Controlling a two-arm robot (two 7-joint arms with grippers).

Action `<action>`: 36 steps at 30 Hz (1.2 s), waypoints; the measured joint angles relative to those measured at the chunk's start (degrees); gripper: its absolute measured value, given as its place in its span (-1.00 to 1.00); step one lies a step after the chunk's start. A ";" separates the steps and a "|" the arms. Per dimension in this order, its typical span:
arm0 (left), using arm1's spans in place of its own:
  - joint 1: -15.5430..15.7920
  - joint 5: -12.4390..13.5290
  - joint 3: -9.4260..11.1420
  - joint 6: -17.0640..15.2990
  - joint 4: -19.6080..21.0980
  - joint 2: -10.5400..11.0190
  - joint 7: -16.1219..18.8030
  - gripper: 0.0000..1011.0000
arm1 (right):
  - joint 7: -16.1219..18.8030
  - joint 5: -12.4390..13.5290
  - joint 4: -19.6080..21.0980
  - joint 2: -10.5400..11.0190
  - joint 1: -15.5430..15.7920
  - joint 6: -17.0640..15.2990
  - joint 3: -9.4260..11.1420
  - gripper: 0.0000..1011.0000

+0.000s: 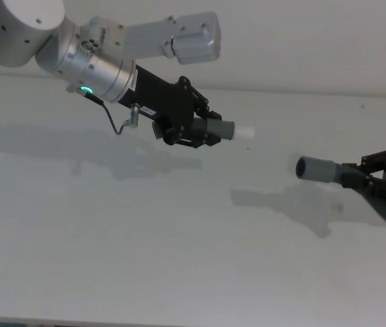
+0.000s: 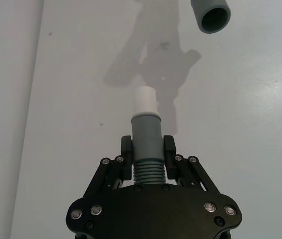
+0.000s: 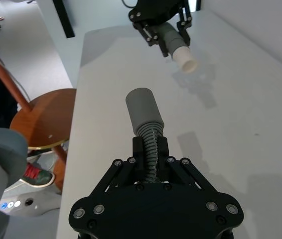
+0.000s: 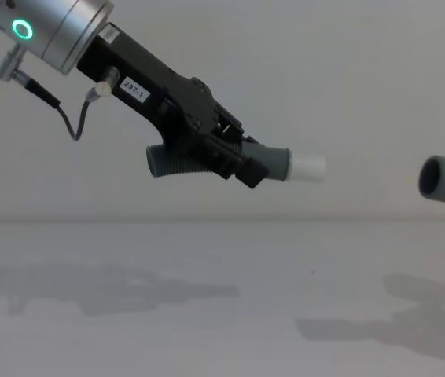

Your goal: Use both hands to pick up one end of the pipe from the table, align the ends, and insert them.

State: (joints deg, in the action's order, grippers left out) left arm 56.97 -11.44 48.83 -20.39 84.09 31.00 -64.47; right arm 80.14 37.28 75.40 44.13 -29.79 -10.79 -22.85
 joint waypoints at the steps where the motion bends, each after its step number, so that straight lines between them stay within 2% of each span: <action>1: 0.03 -0.02 0.02 0.04 -0.01 0.00 -0.06 -0.30 | 0.54 0.01 -0.18 0.13 -0.19 -0.01 -0.19 -0.69; 14: 0.34 -0.18 0.23 0.35 -0.06 0.06 -0.42 -0.30 | 2.36 0.12 -0.87 0.64 -0.96 -0.07 -1.00 -0.69; 24: 0.62 -0.59 0.70 1.49 -0.14 0.02 -0.74 -0.30 | 0.40 -0.29 -0.20 0.63 -1.00 -0.46 -1.34 -0.69; 36: 0.59 -1.74 0.77 2.67 -0.02 0.09 -1.05 -0.30 | -1.86 -2.59 0.70 0.77 -1.85 -0.83 -3.17 -0.69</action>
State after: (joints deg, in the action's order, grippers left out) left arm 57.56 -13.18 49.61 -17.72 84.07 31.09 -65.52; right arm 78.27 34.69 76.10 44.90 -31.65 -11.61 -26.03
